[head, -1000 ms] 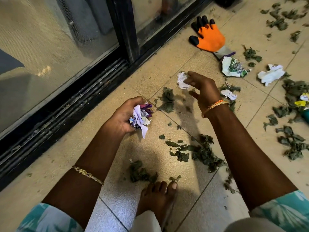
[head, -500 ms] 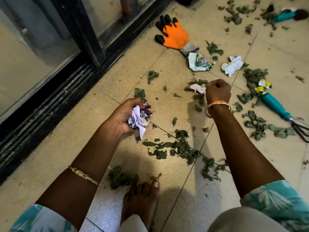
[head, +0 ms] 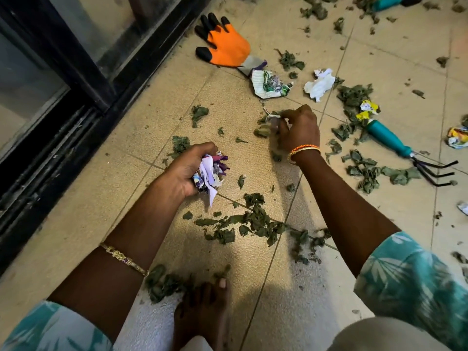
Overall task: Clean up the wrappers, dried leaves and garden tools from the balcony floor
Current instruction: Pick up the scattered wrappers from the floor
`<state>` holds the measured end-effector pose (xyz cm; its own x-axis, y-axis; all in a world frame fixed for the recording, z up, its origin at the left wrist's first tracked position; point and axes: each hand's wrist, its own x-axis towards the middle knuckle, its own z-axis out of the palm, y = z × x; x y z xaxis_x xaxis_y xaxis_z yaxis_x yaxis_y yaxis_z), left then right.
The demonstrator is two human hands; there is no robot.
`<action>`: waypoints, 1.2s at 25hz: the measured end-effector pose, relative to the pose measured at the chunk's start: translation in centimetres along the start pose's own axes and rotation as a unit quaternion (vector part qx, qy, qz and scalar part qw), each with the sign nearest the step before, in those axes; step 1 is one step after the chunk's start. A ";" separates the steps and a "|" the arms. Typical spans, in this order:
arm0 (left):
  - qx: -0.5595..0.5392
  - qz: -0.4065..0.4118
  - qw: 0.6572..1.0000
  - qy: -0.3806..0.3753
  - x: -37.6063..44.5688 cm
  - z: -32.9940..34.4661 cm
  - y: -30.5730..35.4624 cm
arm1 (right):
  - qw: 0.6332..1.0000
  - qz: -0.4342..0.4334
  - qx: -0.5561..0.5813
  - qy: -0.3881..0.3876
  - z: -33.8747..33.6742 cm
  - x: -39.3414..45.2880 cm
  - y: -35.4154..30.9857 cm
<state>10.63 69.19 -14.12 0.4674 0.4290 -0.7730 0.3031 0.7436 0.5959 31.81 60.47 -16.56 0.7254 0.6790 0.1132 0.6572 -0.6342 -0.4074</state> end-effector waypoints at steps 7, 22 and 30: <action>-0.009 0.004 1.000 -0.017 -0.1 1.5 -0.3 | 0.904 0.261 0.329 0.072 -3.2 0.5 1.5; 0.054 -0.003 0.998 0.014 1.9 0.9 1.2 | 0.984 0.111 0.044 -0.130 2.2 6.6 -1.4; 0.037 -0.005 0.999 0.011 1.5 0.8 0.8 | 0.743 0.282 0.591 -0.138 -2.3 6.3 0.0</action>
<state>12.22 70.00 -14.61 0.4455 0.4345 -0.7828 0.3682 0.7080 0.6026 36.87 63.90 -13.77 0.6400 0.5823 -0.5014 -0.4929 -0.1895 -0.8492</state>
